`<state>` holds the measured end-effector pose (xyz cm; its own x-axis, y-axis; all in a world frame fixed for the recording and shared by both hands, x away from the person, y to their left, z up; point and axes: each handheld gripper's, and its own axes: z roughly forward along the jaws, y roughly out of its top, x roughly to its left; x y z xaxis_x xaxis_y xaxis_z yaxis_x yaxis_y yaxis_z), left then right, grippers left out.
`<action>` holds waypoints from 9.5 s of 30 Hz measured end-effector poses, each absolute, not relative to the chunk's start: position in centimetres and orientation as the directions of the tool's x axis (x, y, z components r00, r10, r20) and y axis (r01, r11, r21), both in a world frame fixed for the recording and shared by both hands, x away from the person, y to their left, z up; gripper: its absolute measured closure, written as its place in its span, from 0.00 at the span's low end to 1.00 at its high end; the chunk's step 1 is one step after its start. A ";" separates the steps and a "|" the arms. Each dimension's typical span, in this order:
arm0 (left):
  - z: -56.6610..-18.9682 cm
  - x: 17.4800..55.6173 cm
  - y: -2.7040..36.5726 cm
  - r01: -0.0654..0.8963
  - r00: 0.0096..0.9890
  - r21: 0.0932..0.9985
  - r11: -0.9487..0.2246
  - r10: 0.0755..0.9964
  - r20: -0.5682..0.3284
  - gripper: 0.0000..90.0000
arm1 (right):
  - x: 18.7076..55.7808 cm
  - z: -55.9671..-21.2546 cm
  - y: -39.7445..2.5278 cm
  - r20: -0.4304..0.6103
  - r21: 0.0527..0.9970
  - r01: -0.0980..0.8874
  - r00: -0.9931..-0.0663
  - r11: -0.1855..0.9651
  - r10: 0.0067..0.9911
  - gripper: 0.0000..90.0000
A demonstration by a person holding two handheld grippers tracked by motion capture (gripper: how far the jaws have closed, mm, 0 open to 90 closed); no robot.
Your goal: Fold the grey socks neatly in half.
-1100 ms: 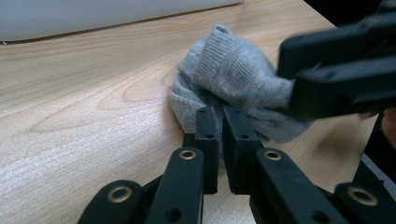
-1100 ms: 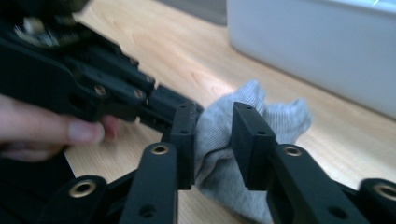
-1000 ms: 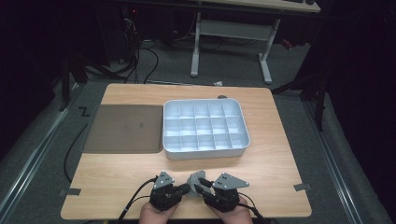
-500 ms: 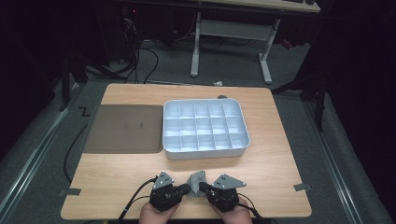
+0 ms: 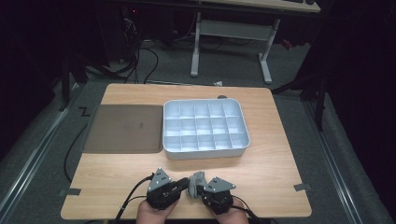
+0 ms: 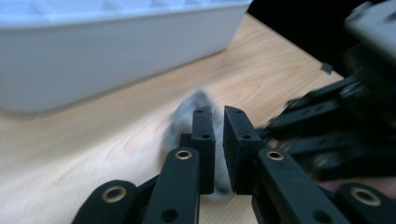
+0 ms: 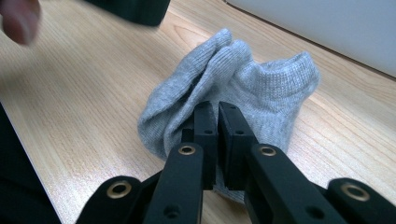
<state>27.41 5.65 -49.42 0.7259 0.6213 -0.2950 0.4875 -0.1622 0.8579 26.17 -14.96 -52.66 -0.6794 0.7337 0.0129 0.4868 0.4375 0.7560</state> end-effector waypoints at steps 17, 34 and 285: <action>-51.6 28.8 4.5 0.510 0.691 0.819 -0.264 0.692 -0.208 0.97 | 26.2 -52.8 -15.1 0.029 0.761 0.490 -0.679 0.425 0.733 0.98; -52.8 28.4 5.0 0.504 0.686 0.823 -0.261 0.700 -0.198 0.96 | 26.4 -50.9 -17.5 0.096 0.811 0.499 -0.628 0.305 0.773 0.79; -53.2 26.8 1.5 0.467 0.731 0.828 -0.310 0.662 -0.164 0.85 | 27.0 -52.9 -19.8 0.318 0.709 0.683 -0.532 0.176 0.785 0.62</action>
<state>26.84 1.48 -53.17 0.7311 0.6622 -0.1643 0.4667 -0.3097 0.8285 27.05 -19.81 -52.93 -0.5316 0.7852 0.3176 0.6833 0.1760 0.7086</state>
